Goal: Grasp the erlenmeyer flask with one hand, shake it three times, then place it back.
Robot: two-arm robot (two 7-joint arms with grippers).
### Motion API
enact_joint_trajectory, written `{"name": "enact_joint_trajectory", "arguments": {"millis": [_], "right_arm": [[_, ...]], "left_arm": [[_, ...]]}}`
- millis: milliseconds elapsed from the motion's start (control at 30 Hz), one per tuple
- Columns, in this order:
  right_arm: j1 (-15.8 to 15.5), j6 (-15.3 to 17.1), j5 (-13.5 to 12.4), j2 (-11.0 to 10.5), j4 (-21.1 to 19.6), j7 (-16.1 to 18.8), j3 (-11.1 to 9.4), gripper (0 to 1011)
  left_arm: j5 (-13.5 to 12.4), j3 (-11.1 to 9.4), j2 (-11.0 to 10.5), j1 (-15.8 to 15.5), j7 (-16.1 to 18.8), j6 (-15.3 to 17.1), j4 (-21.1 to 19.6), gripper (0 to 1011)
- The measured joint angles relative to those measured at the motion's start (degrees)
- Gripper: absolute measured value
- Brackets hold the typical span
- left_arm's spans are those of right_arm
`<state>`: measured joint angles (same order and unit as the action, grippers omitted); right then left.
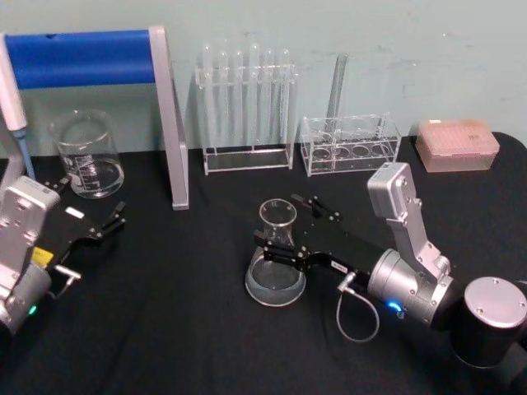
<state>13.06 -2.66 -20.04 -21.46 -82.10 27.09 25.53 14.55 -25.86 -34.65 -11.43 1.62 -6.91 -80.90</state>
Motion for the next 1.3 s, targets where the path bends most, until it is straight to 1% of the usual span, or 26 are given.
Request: {"name": "enact_joint_trajectory", "arguments": {"millis": [433, 1067, 1100, 1200, 1233, 1300], "right_arm": [[0.9, 0.2, 0.4, 1.2, 1.3, 0.3, 0.3, 1000], [1.0, 0.3, 0.5, 1.3, 1.4, 0.4, 0.4, 1000], [1.0, 0.3, 0.5, 1.3, 1.4, 0.4, 0.4, 969], [0.9, 0.3, 0.5, 1.3, 1.4, 0.4, 0.4, 922], [0.9, 0.3, 0.5, 1.3, 1.4, 0.4, 0.4, 922], [0.9, 0.3, 0.5, 1.3, 1.4, 0.3, 0.4, 843]], "left_arm": [[0.0, 0.0, 0.0, 0.0, 0.0, 0.0, 0.0, 1001], [0.0, 0.0, 0.0, 0.0, 0.0, 0.0, 0.0, 1001], [0.0, 0.0, 0.0, 0.0, 0.0, 0.0, 0.0, 1001], [0.0, 0.0, 0.0, 0.0, 0.0, 0.0, 0.0, 1001], [0.0, 0.0, 0.0, 0.0, 0.0, 0.0, 0.0, 1001], [0.0, 0.0, 0.0, 0.0, 0.0, 0.0, 0.0, 1001]]}}
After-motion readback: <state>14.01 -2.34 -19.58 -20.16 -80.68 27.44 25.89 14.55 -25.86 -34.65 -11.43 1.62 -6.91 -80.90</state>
